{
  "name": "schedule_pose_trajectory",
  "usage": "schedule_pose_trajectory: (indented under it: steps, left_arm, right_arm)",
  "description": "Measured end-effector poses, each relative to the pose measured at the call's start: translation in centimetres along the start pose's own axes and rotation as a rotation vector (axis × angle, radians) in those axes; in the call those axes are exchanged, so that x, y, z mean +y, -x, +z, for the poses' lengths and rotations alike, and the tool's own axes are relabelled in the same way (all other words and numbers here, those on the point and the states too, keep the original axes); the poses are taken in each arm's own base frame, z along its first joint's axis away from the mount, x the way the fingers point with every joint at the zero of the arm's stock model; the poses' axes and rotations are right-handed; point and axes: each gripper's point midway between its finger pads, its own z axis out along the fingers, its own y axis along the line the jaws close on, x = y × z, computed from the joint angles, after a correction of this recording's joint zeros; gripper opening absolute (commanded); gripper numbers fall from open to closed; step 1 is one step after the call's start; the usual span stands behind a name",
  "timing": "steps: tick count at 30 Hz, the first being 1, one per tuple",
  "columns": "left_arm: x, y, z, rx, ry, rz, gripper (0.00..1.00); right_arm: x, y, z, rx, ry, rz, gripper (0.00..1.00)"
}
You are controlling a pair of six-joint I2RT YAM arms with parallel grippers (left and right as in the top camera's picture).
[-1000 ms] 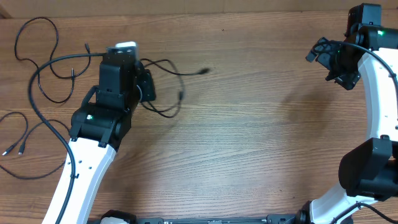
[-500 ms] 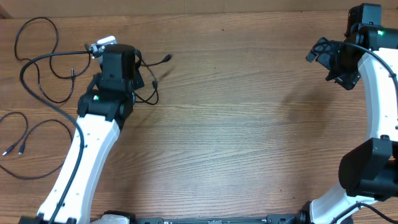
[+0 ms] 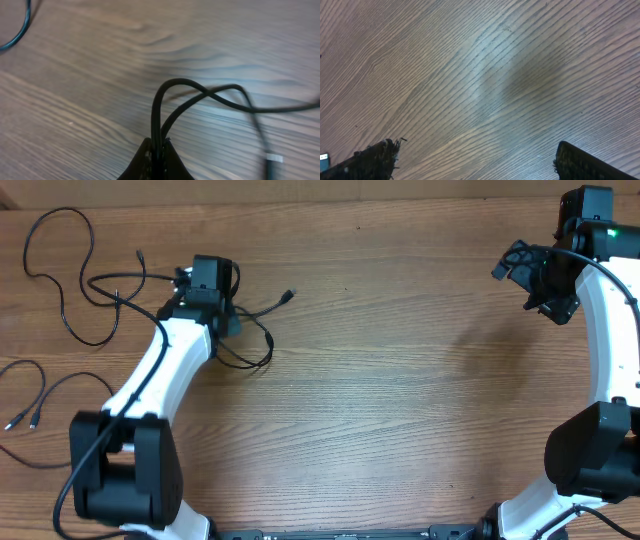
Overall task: Untangle cables
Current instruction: 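Carry the grasped cable left toward the other cables with the left gripper, then lay the cable down near the left edge and open the left gripper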
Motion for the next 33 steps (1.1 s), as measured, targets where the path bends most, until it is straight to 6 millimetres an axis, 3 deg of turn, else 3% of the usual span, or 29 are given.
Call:
schedule_pose_trajectory:
  steps: [11,15,19,22,25,27,29,33]
  left_arm:
    - [10.6,0.8,4.7,0.066,0.168,-0.243,0.04]
    - [12.1,0.6,6.2,0.09,0.166,-0.291,0.04]
    - [12.0,0.3,7.1,0.106,0.146,-0.303,0.1]
    - [11.4,0.2,7.3,0.113,0.122,-0.309,0.26]
    - [10.8,0.2,7.5,0.118,0.087,-0.319,0.48]
    - [10.3,0.3,7.4,0.128,0.057,-0.322,0.69]
    - [9.8,0.8,7.1,0.136,0.031,-0.323,1.0]
    - [9.2,2.6,5.7,0.14,-0.002,-0.309,1.0]
  right_arm:
    - [0.0,0.0,0.0,0.0,0.001,0.0,1.0]
    - [0.0,0.0,0.0,0.0,0.001,0.0,1.0]
    - [0.0,0.0,0.0,0.0,0.0,0.0,1.0]
    - [0.0,0.0,0.0,0.0,0.001,0.0,1.0]
    - [0.0,0.0,0.0,0.0,0.0,0.0,1.0]
    - [0.0,0.0,0.0,0.0,0.001,0.0,1.0]
    - [0.0,0.0,0.0,0.0,0.0,0.0,1.0]
    - [0.0,0.0,0.0,0.0,0.001,0.0,1.0]
